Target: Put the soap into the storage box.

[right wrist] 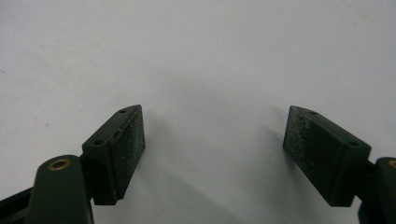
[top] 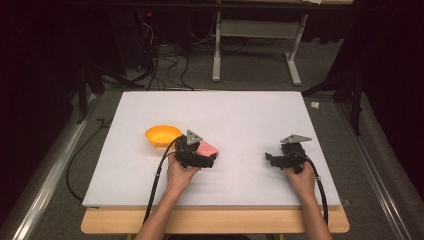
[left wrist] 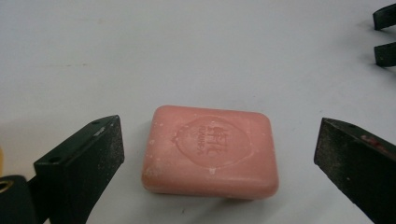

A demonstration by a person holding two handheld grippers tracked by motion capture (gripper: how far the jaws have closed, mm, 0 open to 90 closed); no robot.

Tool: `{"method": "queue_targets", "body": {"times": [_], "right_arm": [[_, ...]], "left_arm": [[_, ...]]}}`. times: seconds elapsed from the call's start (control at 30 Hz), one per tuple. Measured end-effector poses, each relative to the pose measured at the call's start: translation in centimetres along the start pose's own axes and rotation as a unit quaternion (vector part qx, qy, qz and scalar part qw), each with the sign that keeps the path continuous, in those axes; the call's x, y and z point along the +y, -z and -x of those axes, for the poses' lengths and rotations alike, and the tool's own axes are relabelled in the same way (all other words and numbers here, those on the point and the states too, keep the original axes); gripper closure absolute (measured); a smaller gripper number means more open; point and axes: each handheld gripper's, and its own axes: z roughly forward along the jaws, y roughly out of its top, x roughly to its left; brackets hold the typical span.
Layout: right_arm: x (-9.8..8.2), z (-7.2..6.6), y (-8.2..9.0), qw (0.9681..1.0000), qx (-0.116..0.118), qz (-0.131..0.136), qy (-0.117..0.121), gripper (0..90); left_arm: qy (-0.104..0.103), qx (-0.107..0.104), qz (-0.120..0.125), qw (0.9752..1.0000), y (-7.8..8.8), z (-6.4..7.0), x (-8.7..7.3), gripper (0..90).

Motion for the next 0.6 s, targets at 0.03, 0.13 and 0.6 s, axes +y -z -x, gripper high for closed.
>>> {"method": "queue_targets", "body": {"times": [0.03,0.13,0.6], "right_arm": [[0.0,0.0,0.0,1.0,0.0,0.0,-0.001,21.6],[0.0,0.0,0.0,1.0,0.0,0.0,0.0,21.6],[0.0,0.0,0.0,1.0,0.0,0.0,0.0,21.6]], "left_arm": [[0.002,0.002,-0.004,1.0,-0.4,-0.1,0.0,1.2],[0.005,0.002,-0.009,0.9999,-0.7,-0.2,-0.1,1.0],[-0.01,0.02,-0.036,0.9991,-2.6,-0.1,-0.7,1.1]]}}
